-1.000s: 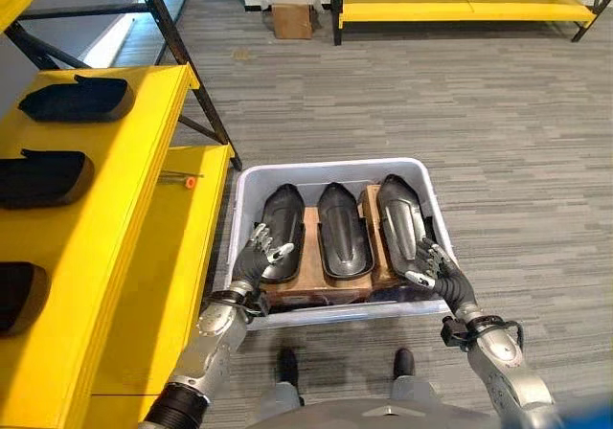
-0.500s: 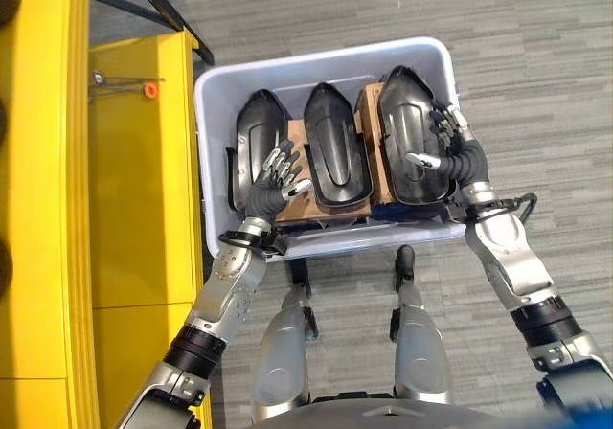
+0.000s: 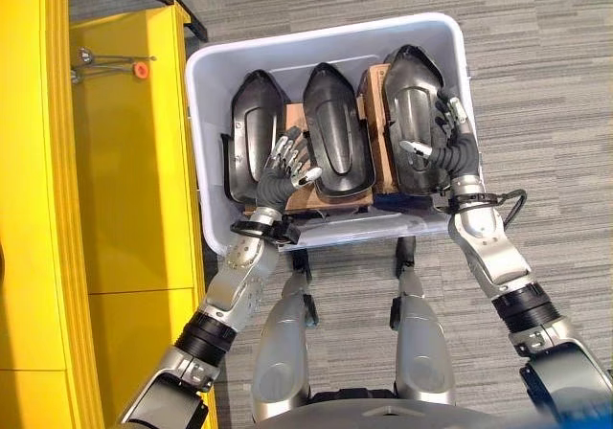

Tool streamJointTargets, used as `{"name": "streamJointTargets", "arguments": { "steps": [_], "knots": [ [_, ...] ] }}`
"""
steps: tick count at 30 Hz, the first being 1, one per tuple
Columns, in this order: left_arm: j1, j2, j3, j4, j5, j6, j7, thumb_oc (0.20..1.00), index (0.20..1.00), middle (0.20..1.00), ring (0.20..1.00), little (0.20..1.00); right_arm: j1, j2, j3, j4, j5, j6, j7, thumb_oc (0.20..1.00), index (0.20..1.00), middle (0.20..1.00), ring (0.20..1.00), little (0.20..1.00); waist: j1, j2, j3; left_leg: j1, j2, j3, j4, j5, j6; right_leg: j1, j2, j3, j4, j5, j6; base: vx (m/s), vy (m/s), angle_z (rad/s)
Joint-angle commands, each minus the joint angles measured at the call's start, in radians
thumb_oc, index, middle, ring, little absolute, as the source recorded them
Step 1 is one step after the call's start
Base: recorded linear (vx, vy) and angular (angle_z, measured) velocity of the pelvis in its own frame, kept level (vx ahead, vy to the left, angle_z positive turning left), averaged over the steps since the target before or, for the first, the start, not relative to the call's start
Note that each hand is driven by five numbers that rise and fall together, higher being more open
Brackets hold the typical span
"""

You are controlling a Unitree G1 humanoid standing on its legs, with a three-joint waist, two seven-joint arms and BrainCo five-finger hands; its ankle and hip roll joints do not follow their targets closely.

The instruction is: Move parts from the plastic box to the shelf.

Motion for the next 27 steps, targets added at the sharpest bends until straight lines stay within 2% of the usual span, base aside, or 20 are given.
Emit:
{"name": "streamJointTargets", "arguments": {
  "steps": [1,15,27],
  "knots": [
    [0.018,0.011,0.018,0.015,0.019,-0.061,0.005,1.0,1.0,1.0,1.0,1.0,0.041,-0.004,-0.029,-0.086,-0.084,-0.075,-0.02,1.0,1.0,1.0,1.0,1.0,0.001,-0.029,-0.109,-0.051,0.061,-0.028,0.095,-0.023,-0.062,-0.111,-0.06,0.028,0.146,0.015,0.041,-0.01,0.003,-0.06],
    [0.021,0.02,0.001,-0.013,-0.001,-0.076,0.015,1.0,1.0,1.0,1.0,1.0,-0.006,0.002,0.007,-0.017,-0.07,-0.071,-0.038,1.0,1.0,1.0,1.0,1.0,0.014,-0.006,-0.087,-0.11,0.058,-0.041,0.111,-0.022,-0.069,-0.164,-0.063,0.026,0.17,0.005,0.037,0.0,0.001,0.01],
    [-0.01,0.029,-0.047,-0.059,-0.034,-0.085,0.012,1.0,1.0,1.0,1.0,1.0,-0.133,0.026,0.019,0.222,-0.056,-0.056,-0.117,1.0,1.0,1.0,1.0,1.0,0.04,0.025,-0.077,-0.184,0.049,-0.073,0.123,-0.019,-0.063,-0.233,-0.057,0.027,0.205,-0.014,0.021,0.01,-0.011,0.02]
  ]
}}
